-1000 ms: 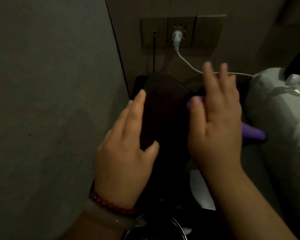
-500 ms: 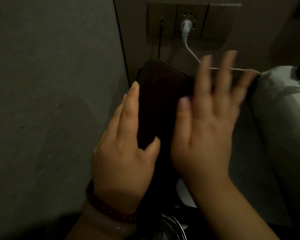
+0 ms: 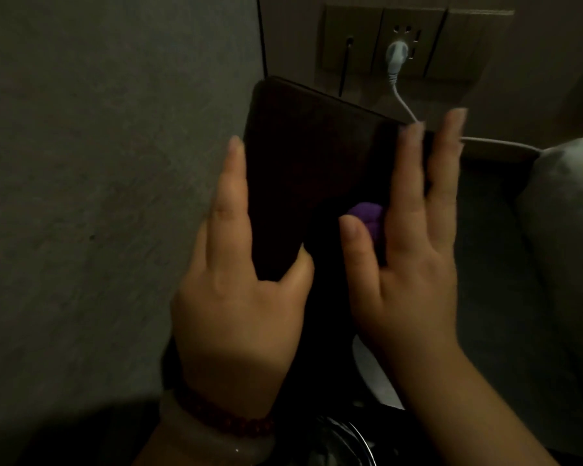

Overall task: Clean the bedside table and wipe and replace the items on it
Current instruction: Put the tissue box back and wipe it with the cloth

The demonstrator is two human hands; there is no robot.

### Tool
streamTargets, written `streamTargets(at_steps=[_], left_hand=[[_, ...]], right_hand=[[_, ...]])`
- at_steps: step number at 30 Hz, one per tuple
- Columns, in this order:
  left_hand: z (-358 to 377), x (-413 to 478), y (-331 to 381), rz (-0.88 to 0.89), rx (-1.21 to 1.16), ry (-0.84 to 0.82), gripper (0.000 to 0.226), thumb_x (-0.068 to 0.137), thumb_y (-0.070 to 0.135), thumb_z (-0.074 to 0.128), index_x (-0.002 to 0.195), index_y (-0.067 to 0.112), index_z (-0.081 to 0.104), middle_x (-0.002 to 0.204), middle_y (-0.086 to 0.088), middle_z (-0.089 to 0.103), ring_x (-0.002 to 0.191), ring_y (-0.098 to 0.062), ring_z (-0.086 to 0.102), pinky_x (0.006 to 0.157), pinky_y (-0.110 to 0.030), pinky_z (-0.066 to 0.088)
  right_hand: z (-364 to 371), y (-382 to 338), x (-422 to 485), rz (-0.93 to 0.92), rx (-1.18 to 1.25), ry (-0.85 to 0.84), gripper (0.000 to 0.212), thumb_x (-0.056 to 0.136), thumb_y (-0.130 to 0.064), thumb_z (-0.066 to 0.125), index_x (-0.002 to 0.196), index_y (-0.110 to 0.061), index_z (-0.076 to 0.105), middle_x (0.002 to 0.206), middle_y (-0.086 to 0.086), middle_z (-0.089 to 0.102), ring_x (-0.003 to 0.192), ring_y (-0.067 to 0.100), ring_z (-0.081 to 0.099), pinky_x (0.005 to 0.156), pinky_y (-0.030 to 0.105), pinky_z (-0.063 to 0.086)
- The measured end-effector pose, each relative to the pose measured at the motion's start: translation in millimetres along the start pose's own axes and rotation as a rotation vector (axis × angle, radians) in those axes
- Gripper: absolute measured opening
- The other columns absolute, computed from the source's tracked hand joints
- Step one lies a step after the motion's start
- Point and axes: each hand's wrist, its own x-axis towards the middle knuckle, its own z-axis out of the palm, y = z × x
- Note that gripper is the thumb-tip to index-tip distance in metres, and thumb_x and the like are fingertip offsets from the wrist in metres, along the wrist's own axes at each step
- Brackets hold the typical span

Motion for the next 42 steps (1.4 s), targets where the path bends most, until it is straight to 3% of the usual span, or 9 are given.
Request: streamTargets(at_steps=[4,9,15,22,26,30,34,38,42], left_hand=[[-1,0,-4,-0.021,-0.029,0.015,0.092,0.070,0.033,0.075,0.145,0.037,0.022,0.130,0.028,0.032,0.114,0.025,0.029,0.083,0.012,0.023],[1,0,-5,0.042,0.009,0.025,0.092,0.072,0.028,0.076,0.146,0.028,0.021,0.136,0.021,0.028,0.122,0.018,0.029,0.091,0.007,0.024],[-7,9,10,0.204,0.063,-0.130,0.107,0.071,0.036,0.074,0.146,0.030,-0.001,0.158,-0.002,0.007,0.145,-0.008,0.011,0.110,-0.007,0.016],[-25,25,46,0.364,0.475,-0.255,0.093,0.067,0.040,0.068,0.147,0.040,0.021,0.159,-0.003,0.007,0.144,-0.042,0.002,0.109,-0.059,0.020],[-32,27,53,0.361,0.426,-0.218,0.073,0.073,0.032,0.069,0.140,0.029,0.042,0.139,0.002,0.048,0.130,-0.032,0.036,0.108,-0.031,0.022],[-32,26,59,0.346,0.402,-0.188,0.066,0.075,0.029,0.070,0.137,0.026,0.048,0.136,0.003,0.051,0.120,-0.028,0.046,0.104,-0.016,0.020],[-31,25,63,0.350,0.393,-0.128,0.065,0.074,0.028,0.070,0.136,0.022,0.050,0.134,0.001,0.054,0.119,-0.029,0.052,0.105,-0.018,0.019],[-33,31,68,0.323,0.411,-0.031,0.066,0.073,0.029,0.072,0.135,0.021,0.051,0.131,-0.002,0.056,0.116,-0.032,0.053,0.103,-0.010,0.015],[-32,37,70,0.283,0.397,0.026,0.070,0.070,0.028,0.075,0.135,0.022,0.050,0.129,0.000,0.056,0.116,-0.033,0.053,0.096,0.003,0.009]], right_hand=[[2,-9,-4,0.124,0.149,0.055,0.088,0.084,-0.031,0.065,0.144,-0.013,0.002,0.154,0.028,-0.006,0.141,0.007,-0.006,0.110,0.008,0.008],[2,-5,-4,0.194,0.186,0.063,0.100,0.075,-0.022,0.074,0.147,-0.022,0.006,0.142,0.009,0.035,0.127,0.000,0.037,0.097,0.001,0.029],[-18,6,2,0.066,0.057,0.018,0.096,0.068,-0.021,0.070,0.145,-0.022,0.013,0.144,0.015,0.034,0.127,-0.009,0.027,0.095,-0.004,0.023],[-33,13,9,-0.035,0.073,-0.079,0.087,0.073,-0.039,0.064,0.143,-0.033,0.013,0.147,-0.001,0.020,0.132,-0.008,0.020,0.096,-0.003,0.024],[-42,14,11,-0.089,0.117,-0.107,0.082,0.074,-0.032,0.063,0.143,-0.033,0.018,0.148,-0.001,0.020,0.136,-0.009,0.017,0.097,-0.002,0.024],[-47,14,11,-0.113,0.143,-0.104,0.082,0.076,-0.027,0.061,0.146,-0.033,0.018,0.153,-0.001,0.015,0.141,0.007,0.018,0.100,0.004,0.028],[-48,8,15,-0.156,0.096,-0.083,0.080,0.082,-0.027,0.064,0.146,-0.030,0.017,0.157,0.008,0.000,0.146,0.023,0.007,0.106,0.048,0.037],[-51,6,17,0.029,0.128,-0.065,0.088,0.080,-0.057,0.059,0.142,-0.056,-0.004,0.158,-0.009,-0.014,0.140,0.001,-0.001,0.102,0.027,0.032],[-35,-2,6,0.041,0.053,-0.047,0.075,0.087,-0.061,0.041,0.145,-0.050,-0.005,0.159,-0.002,-0.010,0.146,0.017,0.000,0.112,0.051,0.022]])
